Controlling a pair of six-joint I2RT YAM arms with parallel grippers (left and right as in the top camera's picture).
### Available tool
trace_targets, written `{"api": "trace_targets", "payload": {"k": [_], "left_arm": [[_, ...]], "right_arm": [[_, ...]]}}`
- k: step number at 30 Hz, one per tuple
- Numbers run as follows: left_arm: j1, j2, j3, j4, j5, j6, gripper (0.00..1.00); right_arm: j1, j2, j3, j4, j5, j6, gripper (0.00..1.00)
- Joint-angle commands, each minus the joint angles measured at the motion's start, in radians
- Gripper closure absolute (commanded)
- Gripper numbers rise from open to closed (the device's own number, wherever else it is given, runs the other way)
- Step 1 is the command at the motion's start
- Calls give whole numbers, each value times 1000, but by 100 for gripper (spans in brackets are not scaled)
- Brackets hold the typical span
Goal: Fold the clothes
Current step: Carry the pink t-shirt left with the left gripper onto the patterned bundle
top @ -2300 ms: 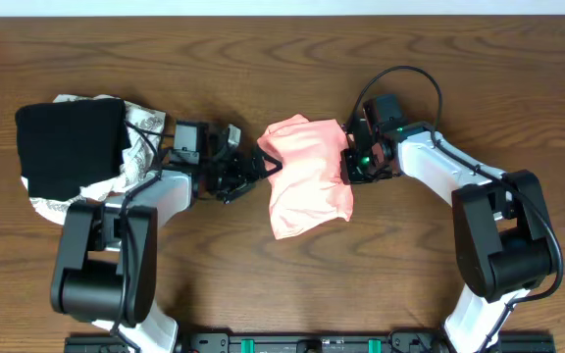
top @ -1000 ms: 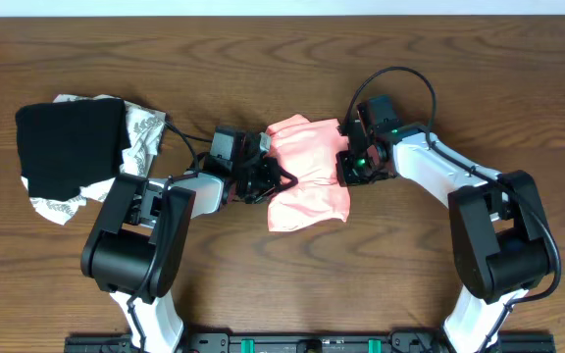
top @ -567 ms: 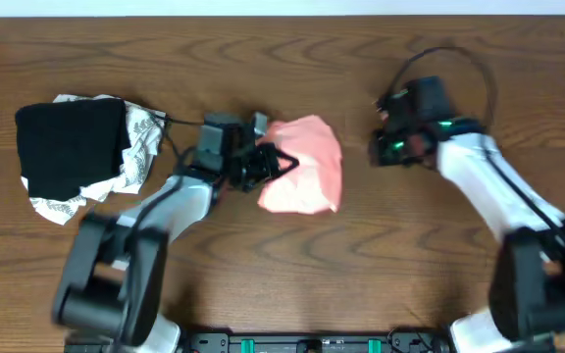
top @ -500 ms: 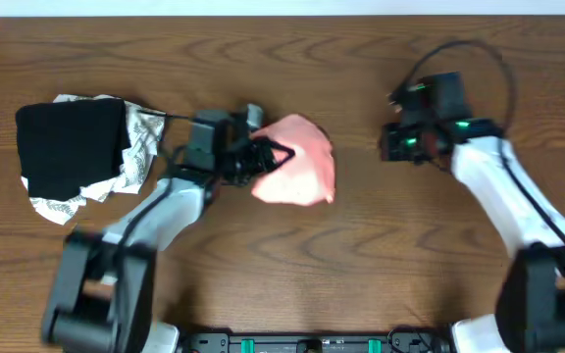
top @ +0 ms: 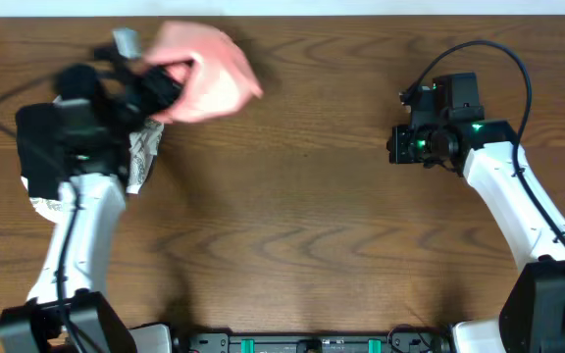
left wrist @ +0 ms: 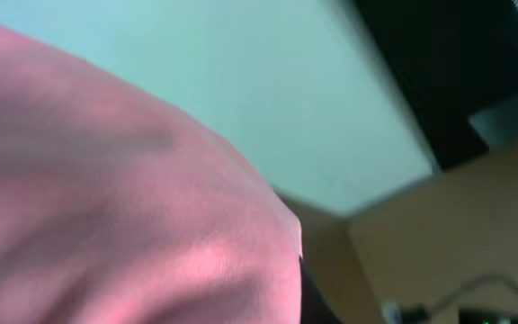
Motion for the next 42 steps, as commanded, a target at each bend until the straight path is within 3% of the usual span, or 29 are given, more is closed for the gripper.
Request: {"api": "trace_targets", "payload": {"k": [1,4,11,17,22,26,28,31,36,42], "left_arm": [[89,-26,104,14,67,53,94],[171,-27,142,1,125,103,94],[366,3,151,-161,141,342,94],[422,126,151,-190,160,432,94],[422,234,150,-446,133,630,94],[423,277,150,-690,-89,718,94],[430,278,150,-755,-169,725,94],[465,269,150,-754,-175,696,94],[547,219,150,-642,35,605,94],[590,125,150,-473,106,465,94]], "right_arm": [[16,-2,5,-4,3,-10,99],[20,-2,5,-10,3,-10,99],[35,-2,5,-33,3,-10,99],[47,-2,5,-42,2,-10,99],[50,-2,5,-61,3,-10,99],[50,-2,5,-73,3,-11,99],[50,-2,5,-70,3,-11,99],[50,-2,5,-59,3,-11,99],[50,-2,5,-61,3,-11,99],[50,-2,5,-58,19,-12,99]]}}
